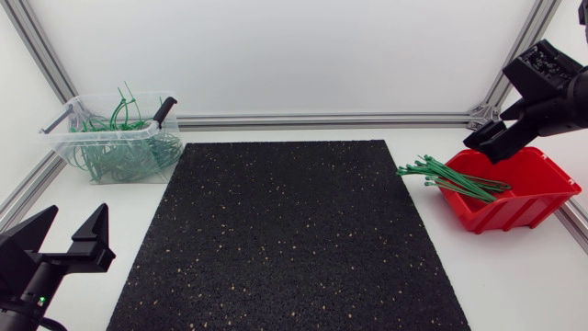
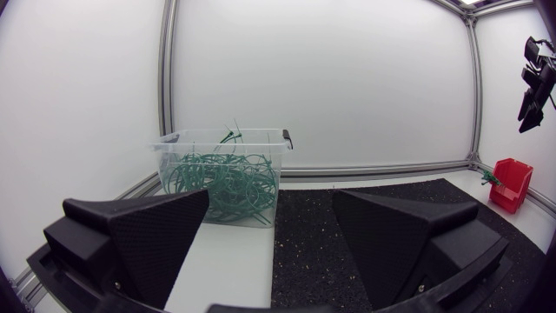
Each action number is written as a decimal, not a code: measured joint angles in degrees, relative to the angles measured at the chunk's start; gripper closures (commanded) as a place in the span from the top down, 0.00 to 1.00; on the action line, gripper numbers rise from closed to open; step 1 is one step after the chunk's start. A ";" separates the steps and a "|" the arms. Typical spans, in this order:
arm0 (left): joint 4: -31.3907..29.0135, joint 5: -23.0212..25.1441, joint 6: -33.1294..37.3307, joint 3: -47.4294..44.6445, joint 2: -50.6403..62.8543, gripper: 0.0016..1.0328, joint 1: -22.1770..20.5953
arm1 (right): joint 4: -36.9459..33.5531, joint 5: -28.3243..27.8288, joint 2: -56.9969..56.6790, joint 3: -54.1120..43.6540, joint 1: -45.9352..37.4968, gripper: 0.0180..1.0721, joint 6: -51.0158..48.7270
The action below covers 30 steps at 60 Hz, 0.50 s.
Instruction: Take a green cable tie from the red box, thread the tail through the head to close it, then place it in the transparent bin on the left.
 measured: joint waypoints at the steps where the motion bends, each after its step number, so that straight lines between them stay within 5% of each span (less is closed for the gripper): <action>1: 0.00 0.02 0.02 0.00 0.00 0.96 0.00 | 0.00 -0.17 0.11 -0.09 0.00 0.96 -1.03; 30: 0.00 0.02 0.00 0.00 0.00 0.96 0.00 | -2.93 -7.21 7.41 -3.61 -3.17 0.89 -26.86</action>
